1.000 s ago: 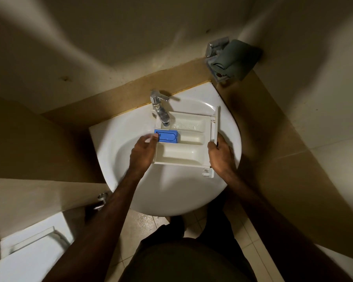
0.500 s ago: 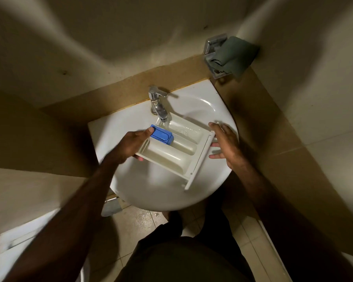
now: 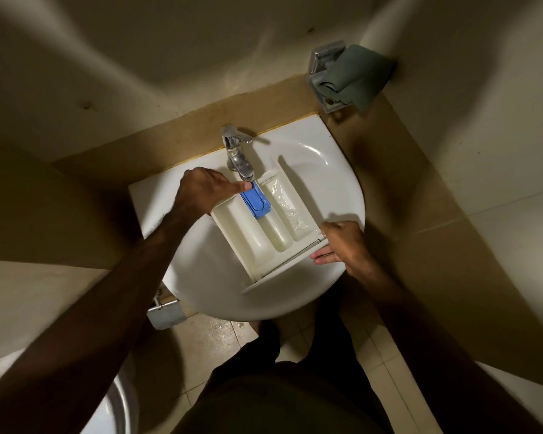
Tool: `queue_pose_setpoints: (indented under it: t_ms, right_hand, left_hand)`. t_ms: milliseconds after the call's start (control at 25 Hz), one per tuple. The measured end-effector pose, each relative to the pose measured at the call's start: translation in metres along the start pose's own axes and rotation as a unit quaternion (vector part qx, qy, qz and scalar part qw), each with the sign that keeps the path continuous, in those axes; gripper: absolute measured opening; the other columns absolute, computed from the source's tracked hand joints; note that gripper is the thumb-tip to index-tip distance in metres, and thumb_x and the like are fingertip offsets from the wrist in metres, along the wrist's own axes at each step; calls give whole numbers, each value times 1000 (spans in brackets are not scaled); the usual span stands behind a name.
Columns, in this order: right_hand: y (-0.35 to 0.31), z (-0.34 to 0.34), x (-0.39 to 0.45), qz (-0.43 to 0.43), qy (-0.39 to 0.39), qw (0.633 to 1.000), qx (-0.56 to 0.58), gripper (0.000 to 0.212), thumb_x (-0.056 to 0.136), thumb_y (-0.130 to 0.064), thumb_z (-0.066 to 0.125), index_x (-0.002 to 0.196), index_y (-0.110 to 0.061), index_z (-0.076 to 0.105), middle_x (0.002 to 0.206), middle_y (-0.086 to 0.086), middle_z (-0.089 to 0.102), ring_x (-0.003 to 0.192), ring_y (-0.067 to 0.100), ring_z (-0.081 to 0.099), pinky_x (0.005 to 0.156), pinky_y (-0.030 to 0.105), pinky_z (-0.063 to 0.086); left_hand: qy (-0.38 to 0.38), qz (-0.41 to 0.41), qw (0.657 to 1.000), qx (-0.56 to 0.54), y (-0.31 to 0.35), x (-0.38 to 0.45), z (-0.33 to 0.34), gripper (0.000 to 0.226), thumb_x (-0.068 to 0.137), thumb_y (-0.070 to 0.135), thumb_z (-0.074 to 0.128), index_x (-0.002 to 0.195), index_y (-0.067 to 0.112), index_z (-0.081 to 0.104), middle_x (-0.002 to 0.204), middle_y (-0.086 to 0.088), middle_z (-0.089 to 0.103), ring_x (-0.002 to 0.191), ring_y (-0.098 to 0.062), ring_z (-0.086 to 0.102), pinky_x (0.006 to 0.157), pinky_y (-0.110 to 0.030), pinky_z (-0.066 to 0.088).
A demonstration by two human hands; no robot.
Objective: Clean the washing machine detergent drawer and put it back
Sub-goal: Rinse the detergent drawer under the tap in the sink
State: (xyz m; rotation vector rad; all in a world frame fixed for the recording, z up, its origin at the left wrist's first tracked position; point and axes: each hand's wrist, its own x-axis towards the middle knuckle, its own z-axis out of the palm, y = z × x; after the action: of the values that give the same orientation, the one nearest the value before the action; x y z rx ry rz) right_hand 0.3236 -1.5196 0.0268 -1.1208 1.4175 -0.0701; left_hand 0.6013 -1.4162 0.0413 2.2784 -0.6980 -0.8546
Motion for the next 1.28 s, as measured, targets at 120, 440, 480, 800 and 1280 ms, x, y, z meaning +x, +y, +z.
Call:
queue_pose_setpoints:
  t_ms: [120,440,480,800,1280]
  right_hand:
    - [8,3,-1,-3,12,1000,26,26,104,-12,53,113,7,68,96,30,75,67,41,77,54,42,65]
    - [14,10,-2,-9,73,996,54,23,101,-10,55,103,7,71,85,22,77,62,38,76,51,36,63]
    - [14,11,-3,-13,79,995,51,23,101,-10,55,102,6,71,84,20,76,61,38,76,52,37,64]
    - [17,16,-4,-35,106,993,47,24,100,-10,55,95,6,72,85,25,76,57,38,75,56,43,65]
    - [15,15,-5,-31,97,994,47,25,101,-11,55,103,8,72,90,26,76,54,34,74,48,33,62]
  left_hand:
    - [138,25,989,52,-6,-17,14,59,59,80,78,86,27,78,90,11,76,81,-13,70,71,-30,56]
    - [131,470,806,335,-59,-54,52,40,107,32,49,140,12,61,149,-11,55,138,-32,51,114,-58,34]
    - [107,478,801,345,-62,-51,50,42,108,32,46,144,14,57,155,-9,50,143,-32,46,115,-57,32]
    - [81,502,792,337,-63,-49,55,38,109,32,47,140,17,61,153,-3,52,141,-28,50,111,-50,42]
    - [9,580,737,347,-57,-53,55,26,105,27,53,118,12,71,121,-7,70,120,-30,62,103,-44,48]
